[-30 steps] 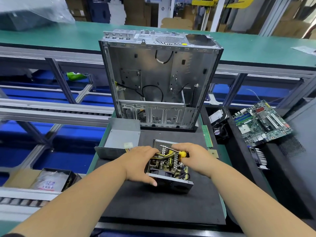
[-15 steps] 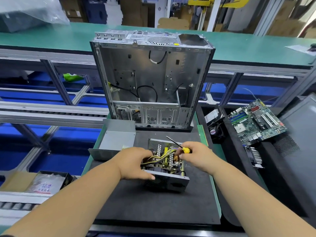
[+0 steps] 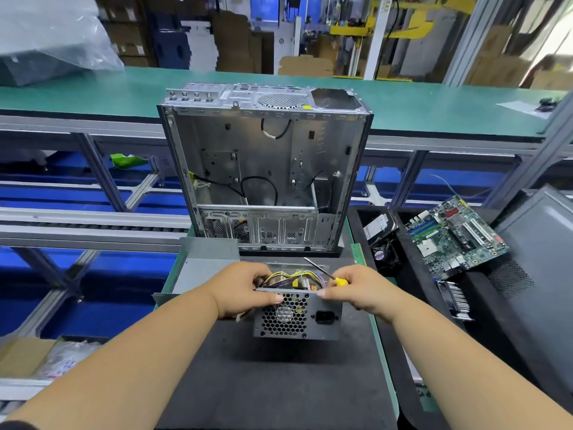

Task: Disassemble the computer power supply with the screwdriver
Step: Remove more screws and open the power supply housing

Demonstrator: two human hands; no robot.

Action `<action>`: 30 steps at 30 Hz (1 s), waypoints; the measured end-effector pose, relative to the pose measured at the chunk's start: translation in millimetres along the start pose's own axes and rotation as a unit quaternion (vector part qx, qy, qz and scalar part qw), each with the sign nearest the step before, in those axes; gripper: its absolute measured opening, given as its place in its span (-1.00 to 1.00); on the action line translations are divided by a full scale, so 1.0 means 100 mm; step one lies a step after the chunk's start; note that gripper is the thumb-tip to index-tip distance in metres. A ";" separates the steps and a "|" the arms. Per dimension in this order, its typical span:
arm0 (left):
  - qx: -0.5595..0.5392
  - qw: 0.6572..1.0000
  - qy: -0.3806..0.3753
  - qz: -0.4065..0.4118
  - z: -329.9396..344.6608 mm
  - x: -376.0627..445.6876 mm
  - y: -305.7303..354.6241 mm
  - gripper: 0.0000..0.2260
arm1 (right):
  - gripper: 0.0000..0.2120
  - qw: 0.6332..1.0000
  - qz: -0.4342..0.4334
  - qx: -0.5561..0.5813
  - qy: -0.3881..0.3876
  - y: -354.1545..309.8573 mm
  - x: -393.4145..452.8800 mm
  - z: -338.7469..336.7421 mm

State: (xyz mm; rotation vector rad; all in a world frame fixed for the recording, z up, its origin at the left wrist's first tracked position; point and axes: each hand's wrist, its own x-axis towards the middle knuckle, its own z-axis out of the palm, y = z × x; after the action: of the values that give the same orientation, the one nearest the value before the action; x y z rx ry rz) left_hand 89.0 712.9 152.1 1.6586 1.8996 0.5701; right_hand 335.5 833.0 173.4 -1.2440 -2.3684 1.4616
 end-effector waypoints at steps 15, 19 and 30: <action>0.100 0.987 -0.013 -0.122 -0.18 0.22 0.03 -0.63 | -0.81 0.992 0.020 0.015 0.120 -0.22 0.35 0.08; 0.124 0.980 -0.011 -0.158 -0.12 0.31 0.04 -0.52 | -0.85 0.990 0.062 0.016 0.122 -0.24 0.41 0.08; 0.027 0.993 0.101 0.057 0.14 0.49 0.55 -0.63 | -0.79 0.979 0.016 -0.009 0.202 -0.11 0.22 -0.34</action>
State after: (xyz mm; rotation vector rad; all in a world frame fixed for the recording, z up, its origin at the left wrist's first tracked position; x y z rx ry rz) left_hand 135.2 768.6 170.8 1.8128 1.9853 0.7638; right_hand 329.8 869.5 193.4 -1.4304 -2.1026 1.0682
